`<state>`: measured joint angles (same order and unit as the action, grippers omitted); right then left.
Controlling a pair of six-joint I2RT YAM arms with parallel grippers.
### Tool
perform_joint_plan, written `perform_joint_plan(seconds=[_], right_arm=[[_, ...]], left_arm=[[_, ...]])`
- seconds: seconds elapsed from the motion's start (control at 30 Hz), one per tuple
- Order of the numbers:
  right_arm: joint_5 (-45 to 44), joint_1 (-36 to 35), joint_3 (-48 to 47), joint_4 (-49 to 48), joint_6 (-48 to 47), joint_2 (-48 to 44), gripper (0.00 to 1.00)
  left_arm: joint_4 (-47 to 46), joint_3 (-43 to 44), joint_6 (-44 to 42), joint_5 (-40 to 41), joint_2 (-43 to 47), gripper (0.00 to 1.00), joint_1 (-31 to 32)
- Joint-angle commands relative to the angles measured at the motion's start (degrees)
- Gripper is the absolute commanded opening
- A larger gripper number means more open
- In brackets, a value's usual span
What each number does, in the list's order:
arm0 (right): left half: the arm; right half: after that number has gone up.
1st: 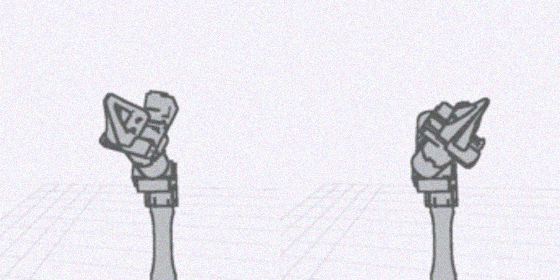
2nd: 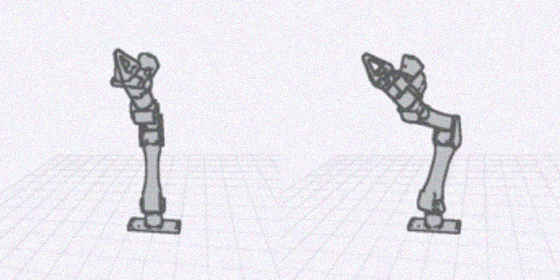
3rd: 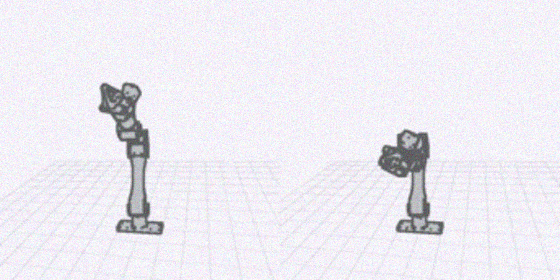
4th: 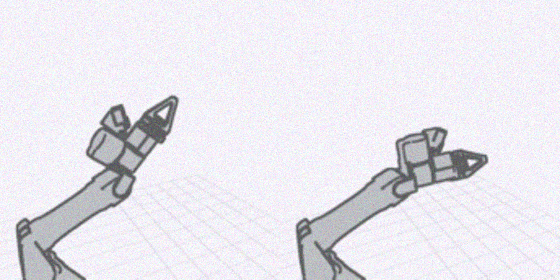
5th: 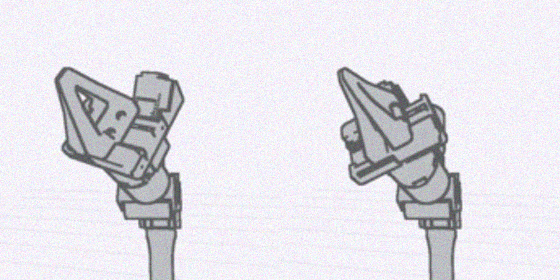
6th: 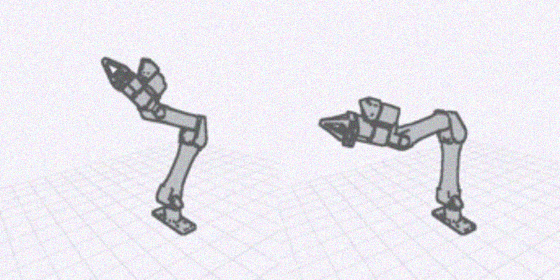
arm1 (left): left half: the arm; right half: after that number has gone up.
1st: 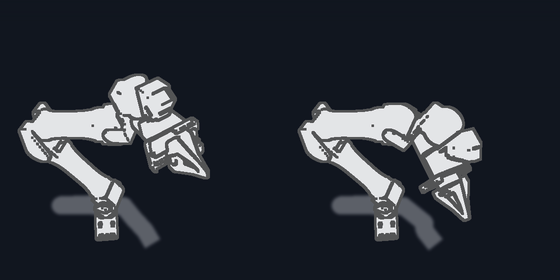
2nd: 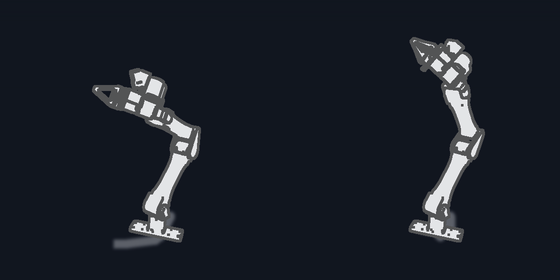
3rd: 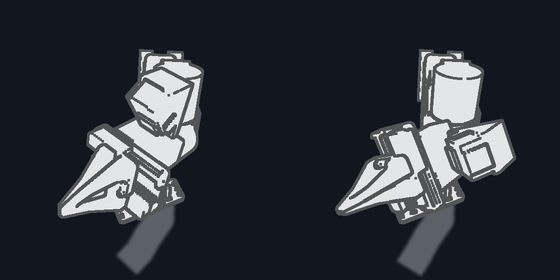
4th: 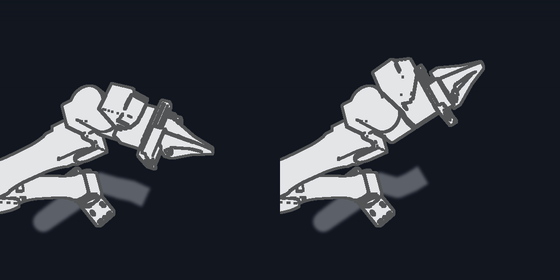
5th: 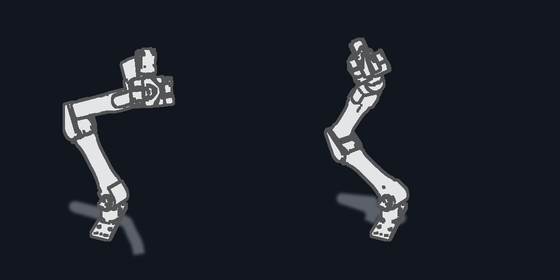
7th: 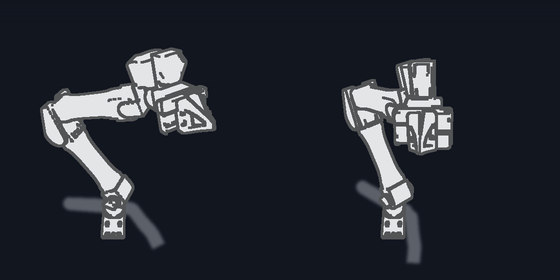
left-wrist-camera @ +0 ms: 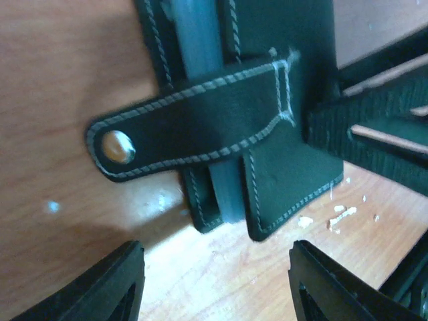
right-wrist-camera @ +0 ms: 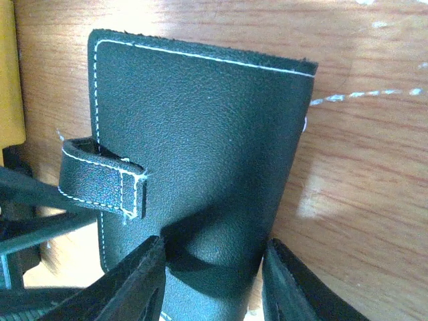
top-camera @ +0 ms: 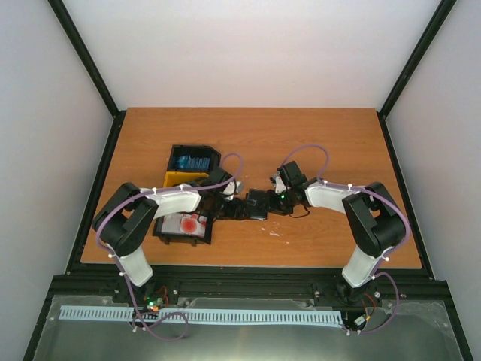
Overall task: Put the credit cards into the card holder
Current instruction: Close the card holder at the center of the board.
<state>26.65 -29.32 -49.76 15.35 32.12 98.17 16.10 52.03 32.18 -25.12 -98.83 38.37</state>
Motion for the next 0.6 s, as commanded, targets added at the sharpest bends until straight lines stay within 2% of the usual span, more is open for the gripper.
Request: perform_joint_plan(seconds=[0.0,0.13,0.23,0.37,0.5,0.57], right_arm=[[-1.14,-0.65,1.94,0.78,0.42,1.67,0.41],[-0.15,-0.65,3.23,-0.74,0.18,1.51,0.41],[0.83,-0.65,3.85,-1.73,0.29,1.09,0.43],[2.64,-0.65,4.52,-4.18,1.81,0.77,0.46],[4.16,-0.47,6.56,-9.62,6.11,-0.91,0.48],[3.39,-0.34,7.89,-11.42,7.73,-2.25,0.49]], left_arm=[[-4.47,0.51,6.18,-0.50,-1.15,0.61,-1.61],[-6.42,0.43,8.53,-1.10,-2.59,0.60,-1.76],[-4.63,2.01,10.20,0.34,-4.55,0.54,-1.73],[-1.83,2.47,11.19,3.17,-5.76,0.40,-1.76],[-0.63,1.89,11.20,3.99,-6.93,0.19,-1.76],[-0.39,1.24,11.23,4.58,-7.52,0.12,-1.81]])
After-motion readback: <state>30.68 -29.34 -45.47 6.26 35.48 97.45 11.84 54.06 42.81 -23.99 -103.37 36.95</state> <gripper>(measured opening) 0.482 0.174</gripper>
